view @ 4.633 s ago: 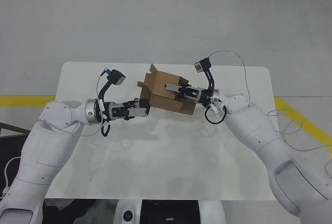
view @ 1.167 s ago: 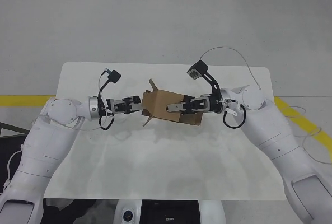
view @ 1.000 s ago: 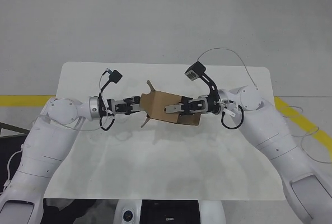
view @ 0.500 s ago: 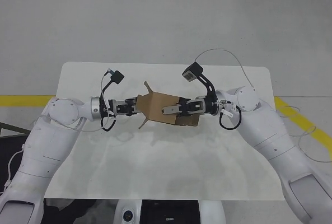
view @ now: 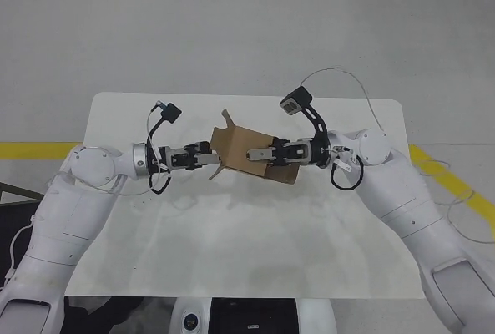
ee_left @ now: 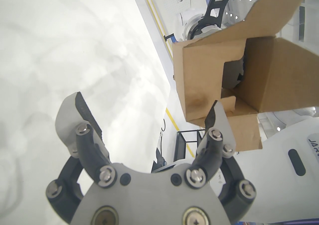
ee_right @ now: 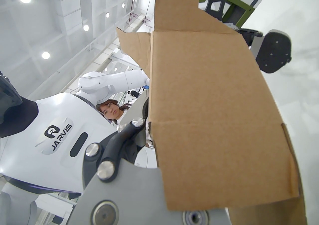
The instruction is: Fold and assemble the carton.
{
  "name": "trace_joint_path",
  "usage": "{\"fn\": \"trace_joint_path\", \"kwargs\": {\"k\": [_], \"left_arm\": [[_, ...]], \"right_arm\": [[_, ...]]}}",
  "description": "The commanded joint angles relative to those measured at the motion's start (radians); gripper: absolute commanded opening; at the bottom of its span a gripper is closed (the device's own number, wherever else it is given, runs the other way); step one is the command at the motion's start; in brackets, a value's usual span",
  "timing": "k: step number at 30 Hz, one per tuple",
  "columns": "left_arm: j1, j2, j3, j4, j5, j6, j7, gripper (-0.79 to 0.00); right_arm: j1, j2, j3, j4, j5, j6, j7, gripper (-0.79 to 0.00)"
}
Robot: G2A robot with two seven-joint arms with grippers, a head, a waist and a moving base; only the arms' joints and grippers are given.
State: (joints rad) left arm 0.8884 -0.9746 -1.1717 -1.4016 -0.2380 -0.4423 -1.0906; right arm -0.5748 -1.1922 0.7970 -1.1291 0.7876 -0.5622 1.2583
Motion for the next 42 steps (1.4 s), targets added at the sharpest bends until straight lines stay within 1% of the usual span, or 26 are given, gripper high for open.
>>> {"fn": "trace_joint_path", "kwargs": {"k": [1, 7, 13, 18, 25, 35, 42], "left_arm": [[0.003, 0.001, -0.004, 0.001, 0.004, -0.003, 0.010, 0.000], [0.014, 0.003, -0.007, -0.008, 0.008, -0.009, 0.005, 0.000], [0.016, 0.003, -0.005, -0.024, 0.002, -0.010, -0.002, 0.000], [0.008, 0.003, -0.008, -0.017, -0.001, -0.010, 0.007, 0.000], [-0.003, 0.004, -0.014, 0.001, -0.004, -0.005, 0.014, 0.000], [0.007, 0.004, -0.005, -0.036, -0.017, -0.010, -0.004, 0.000], [0.011, 0.006, -0.010, -0.041, -0.020, -0.010, -0.006, 0.000]], "right_arm": [[0.001, 0.001, 0.011, 0.019, -0.008, -0.027, -0.027, -0.785], [0.005, -0.002, 0.021, 0.065, -0.023, -0.088, -0.089, -0.785], [0.016, -0.015, -0.002, 0.105, -0.035, -0.117, -0.117, -0.785], [0.026, -0.027, -0.031, 0.115, -0.035, -0.109, -0.109, -0.785], [0.025, -0.030, -0.061, 0.083, -0.038, -0.060, -0.060, -0.785], [0.027, -0.026, -0.068, 0.041, -0.028, -0.029, -0.029, -0.785], [0.027, -0.023, -0.063, 0.033, -0.022, -0.019, -0.019, -0.785]]}}
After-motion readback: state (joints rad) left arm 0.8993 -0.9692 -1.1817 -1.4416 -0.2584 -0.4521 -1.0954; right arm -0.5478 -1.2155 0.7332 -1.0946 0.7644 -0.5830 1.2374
